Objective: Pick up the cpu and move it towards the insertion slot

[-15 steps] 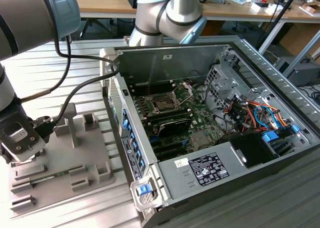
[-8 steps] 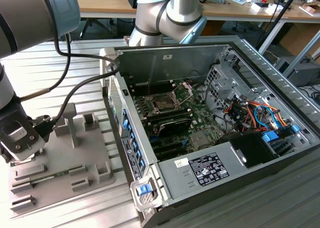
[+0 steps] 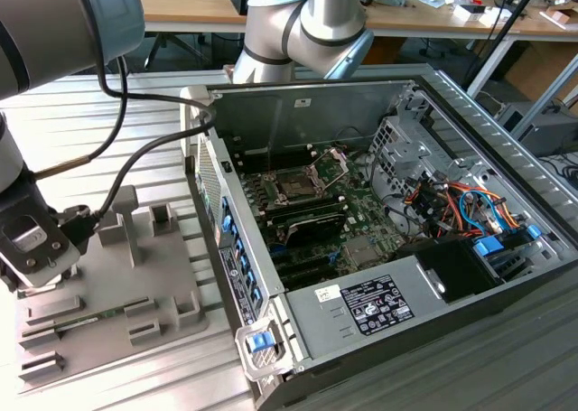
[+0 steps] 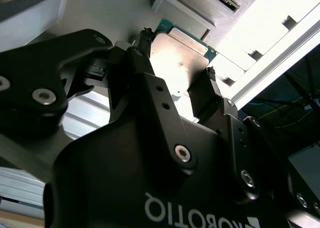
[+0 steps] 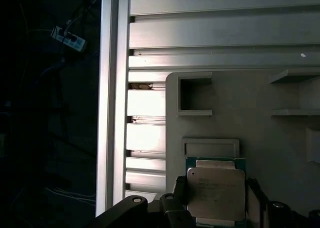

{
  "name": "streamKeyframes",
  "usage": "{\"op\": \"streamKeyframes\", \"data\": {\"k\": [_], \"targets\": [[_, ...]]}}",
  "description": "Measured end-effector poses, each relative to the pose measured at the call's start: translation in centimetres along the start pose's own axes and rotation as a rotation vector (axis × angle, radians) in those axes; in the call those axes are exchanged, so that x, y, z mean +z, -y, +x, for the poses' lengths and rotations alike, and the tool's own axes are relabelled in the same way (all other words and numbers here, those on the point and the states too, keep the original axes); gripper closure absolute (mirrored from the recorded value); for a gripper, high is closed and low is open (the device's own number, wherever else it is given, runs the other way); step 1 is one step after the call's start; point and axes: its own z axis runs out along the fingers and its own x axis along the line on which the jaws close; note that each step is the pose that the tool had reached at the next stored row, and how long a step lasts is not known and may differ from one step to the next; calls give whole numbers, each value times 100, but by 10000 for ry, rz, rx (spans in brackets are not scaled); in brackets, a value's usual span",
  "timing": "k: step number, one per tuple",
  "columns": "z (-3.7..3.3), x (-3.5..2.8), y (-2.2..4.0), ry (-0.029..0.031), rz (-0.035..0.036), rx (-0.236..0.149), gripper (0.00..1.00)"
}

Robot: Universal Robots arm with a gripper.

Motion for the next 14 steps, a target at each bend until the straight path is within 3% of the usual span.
{"op": "streamKeyframes", "data": {"k": [14], "targets": [[0, -48, -1, 1, 0, 0, 45]]}}
